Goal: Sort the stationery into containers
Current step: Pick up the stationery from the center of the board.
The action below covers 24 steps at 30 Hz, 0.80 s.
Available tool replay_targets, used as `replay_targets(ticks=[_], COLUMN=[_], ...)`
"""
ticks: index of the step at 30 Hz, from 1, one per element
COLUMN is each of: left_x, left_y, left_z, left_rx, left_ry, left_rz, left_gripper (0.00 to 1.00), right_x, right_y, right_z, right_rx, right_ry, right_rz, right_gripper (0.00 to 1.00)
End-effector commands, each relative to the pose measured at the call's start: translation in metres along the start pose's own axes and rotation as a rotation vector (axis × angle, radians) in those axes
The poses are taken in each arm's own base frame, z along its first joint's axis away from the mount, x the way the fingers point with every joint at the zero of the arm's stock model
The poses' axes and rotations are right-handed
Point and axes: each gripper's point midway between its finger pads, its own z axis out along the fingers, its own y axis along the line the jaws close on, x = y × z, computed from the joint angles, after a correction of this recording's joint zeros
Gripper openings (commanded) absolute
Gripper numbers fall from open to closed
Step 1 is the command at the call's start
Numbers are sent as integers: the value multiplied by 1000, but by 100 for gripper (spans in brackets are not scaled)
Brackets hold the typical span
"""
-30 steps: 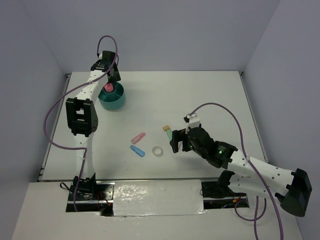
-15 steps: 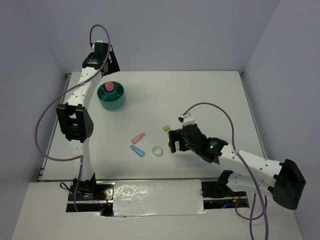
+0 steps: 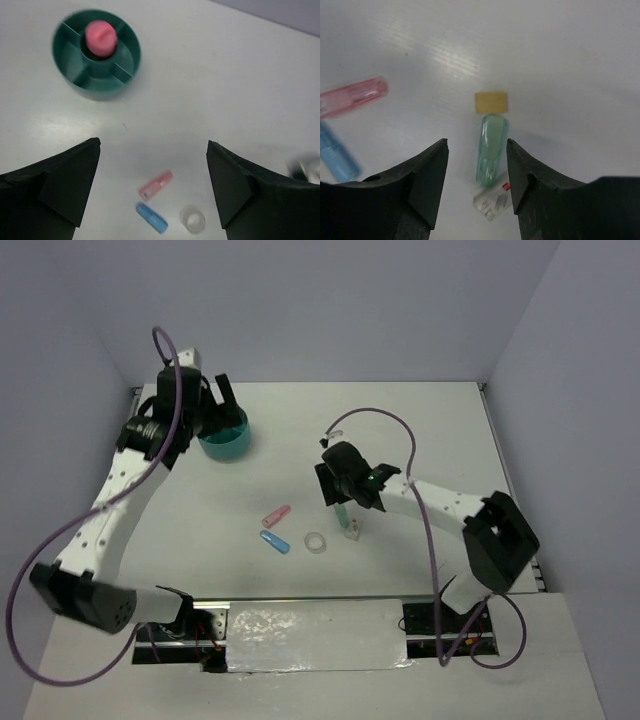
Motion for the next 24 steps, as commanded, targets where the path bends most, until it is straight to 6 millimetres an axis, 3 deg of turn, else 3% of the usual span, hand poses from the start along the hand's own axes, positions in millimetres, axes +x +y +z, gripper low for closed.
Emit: replay_targets(ticks=[1, 4, 10, 13, 19, 22, 24], left_x=[28, 54, 90, 101, 111, 114, 114], left_y=[-11, -1, 16, 21, 23, 17, 7], left_z=[-39, -56, -61, -57, -52, -52, -52], left_rx=[122, 161, 180, 181, 182, 210, 256], left_ry=[-22, -7, 50, 61, 88, 93, 104], left_rz=[-19, 27, 136, 154, 151, 122, 101], left_gripper=[99, 99, 99, 99, 99, 99, 99], right_x=[-15, -13, 6, 21, 31, 25, -3], right_y=[-10, -12, -9, -8, -10, -5, 8], right_z=[24, 46, 79, 85, 86, 83, 66], right_rx=[33, 62, 70, 59, 62, 40, -26], right_ry=[34, 71, 164, 198, 211, 186, 74], right_rz=[-74, -107, -121, -112, -105, -117, -140], right_gripper=[58, 62, 64, 57, 39, 22, 17])
